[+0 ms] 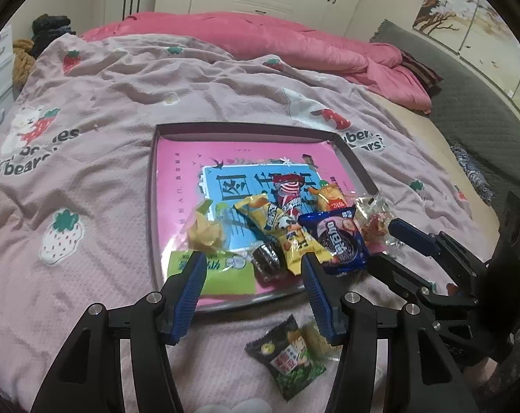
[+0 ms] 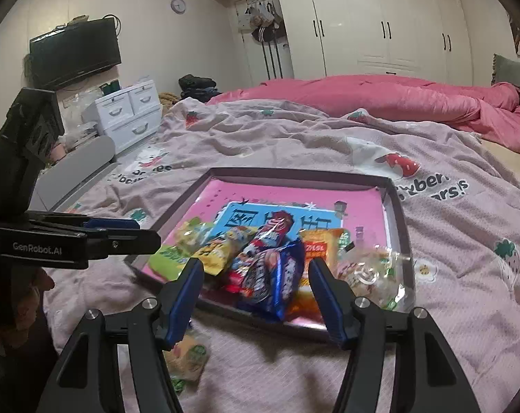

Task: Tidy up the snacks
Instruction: 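Lower Oreo bag into the tray and open right gripper, then grasp green pea snack pack with left gripper while right grasps wrapped yellow cake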

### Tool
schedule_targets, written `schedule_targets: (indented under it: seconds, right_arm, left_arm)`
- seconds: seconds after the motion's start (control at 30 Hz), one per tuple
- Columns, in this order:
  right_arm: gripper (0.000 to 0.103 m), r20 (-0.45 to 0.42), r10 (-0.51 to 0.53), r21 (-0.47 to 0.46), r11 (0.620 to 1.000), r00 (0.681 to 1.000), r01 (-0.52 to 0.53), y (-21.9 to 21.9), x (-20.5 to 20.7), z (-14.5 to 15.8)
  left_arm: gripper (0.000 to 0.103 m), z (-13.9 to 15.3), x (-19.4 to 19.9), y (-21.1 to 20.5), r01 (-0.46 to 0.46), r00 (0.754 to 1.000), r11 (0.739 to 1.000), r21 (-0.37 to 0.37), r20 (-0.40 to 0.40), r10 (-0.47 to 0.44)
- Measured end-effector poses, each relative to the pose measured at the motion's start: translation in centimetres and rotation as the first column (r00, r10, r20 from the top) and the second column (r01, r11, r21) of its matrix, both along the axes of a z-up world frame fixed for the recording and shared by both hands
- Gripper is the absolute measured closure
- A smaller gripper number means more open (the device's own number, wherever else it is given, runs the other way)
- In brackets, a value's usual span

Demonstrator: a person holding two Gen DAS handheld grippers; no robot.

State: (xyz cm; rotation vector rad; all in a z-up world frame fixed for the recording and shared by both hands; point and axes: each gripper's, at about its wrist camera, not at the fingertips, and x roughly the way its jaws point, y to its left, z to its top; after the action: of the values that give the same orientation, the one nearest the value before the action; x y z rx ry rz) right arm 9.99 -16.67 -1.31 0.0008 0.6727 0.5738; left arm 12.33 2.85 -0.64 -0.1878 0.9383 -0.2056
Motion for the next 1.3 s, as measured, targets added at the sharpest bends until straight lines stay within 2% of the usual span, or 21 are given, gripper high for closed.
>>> schedule_targets:
  seconds: [0.23, 0.5, 0.67, 0.87, 1.1, 1.3]
  right_arm:
    - [0.039, -0.072, 0.062, 0.008, 0.998, 0.995, -0.062, 1.4, -1.6, -0.7]
    - [0.039, -0.156, 0.115, -0.055, 0.991, 0.981, -0.124, 3.7, -3.1, -2.9]
    - [0.039, -0.17, 0.127, -0.085, 0.986, 0.977, -0.143, 4.5, -3.2, -3.7]
    - [0.05, -0.202, 0.124, -0.097, 0.985, 0.972, -0.145, 4.6, -2.9, -4.6]
    - [0.071, -0.219, 0.133, -0.111, 0.981, 0.967, -0.16, 4.7, -2.7, -5.3]
    - [0.074, -0.229, 0.13, -0.108, 0.982, 0.965, -0.158, 4.6, -2.6, -5.4]
  left_arm:
    - [0.044, -0.5, -1.4, 0.6, 0.001, 0.999, 1.0, 0.022, -0.045, 0.0]
    - [0.044, -1.7, -2.6, 1.2, 0.009, 0.995, 0.999, 0.035, -0.103, -0.006]
    - [0.044, -2.3, -3.3, 1.0, 0.022, 0.991, 0.999, 0.027, -0.132, -0.018]
    - [0.044, -3.0, -3.8, 0.0, 0.053, 0.986, 0.998, 0.041, -0.16, -0.046]
    - [0.044, -4.1, -3.9, -0.9, 0.083, 0.977, 0.996, 0.031, -0.199, -0.075]
    - [0.044, -5.4, -4.0, -2.1, 0.104, 0.968, 0.994, 0.02, -0.231, -0.097]
